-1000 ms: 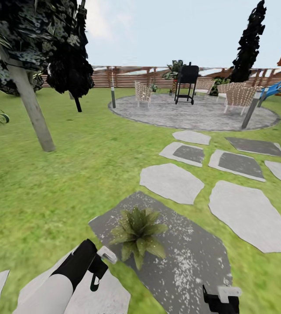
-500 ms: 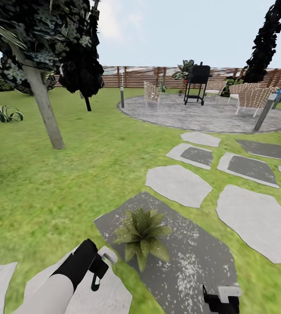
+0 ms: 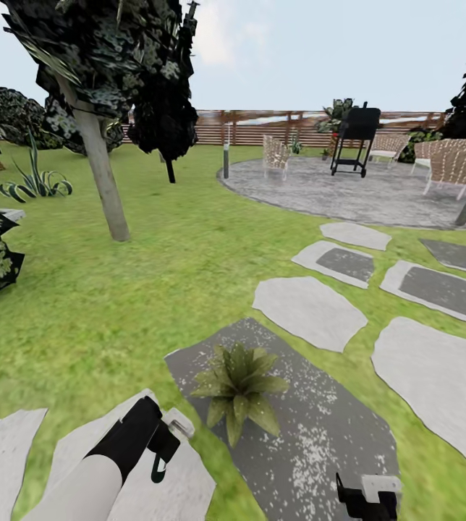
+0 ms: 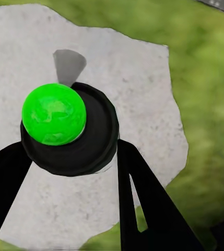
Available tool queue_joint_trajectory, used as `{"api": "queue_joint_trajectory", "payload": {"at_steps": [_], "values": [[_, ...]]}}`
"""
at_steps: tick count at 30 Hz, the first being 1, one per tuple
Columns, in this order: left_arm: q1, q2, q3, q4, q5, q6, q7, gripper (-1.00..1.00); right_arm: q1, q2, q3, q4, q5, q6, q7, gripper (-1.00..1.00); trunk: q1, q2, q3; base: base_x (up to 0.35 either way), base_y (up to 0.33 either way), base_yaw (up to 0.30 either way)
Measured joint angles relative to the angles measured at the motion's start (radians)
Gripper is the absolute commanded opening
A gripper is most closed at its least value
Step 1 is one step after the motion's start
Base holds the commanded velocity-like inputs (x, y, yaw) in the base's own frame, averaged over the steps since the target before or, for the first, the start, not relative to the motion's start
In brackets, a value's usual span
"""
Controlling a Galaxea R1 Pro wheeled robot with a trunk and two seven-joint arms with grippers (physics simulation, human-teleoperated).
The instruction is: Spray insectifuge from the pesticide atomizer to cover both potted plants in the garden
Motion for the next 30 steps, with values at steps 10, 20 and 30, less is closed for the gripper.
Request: {"api": "queue_joint_trajectory", "payload": {"at_steps": [10,20,30], "values": [[0.0,0.0,0.0,-0.001,0.004,-0.001,0.0,-1.0,0.0,0.0,0.0,0.0,0.0,0.0,0.0,1.0,0.0,0.0,0.0,0.032,-0.099,0.143],[0.0,0.0,0.0,-0.001,0.003,-0.001,0.0,-1.0,0.0,-0.001,0.0,0.0,0.0,0.0,0.0,1.0,0.0,0.0,0.0,0.051,-0.258,0.012],[0.0,-0.002,0.0,-0.001,0.003,0.0,0.0,-1.0,0.0,0.0,0.001,0.0,0.0,0.0,0.0,1.0,0.0,0.0,0.0,-0.035,-0.039,0.222]]}}
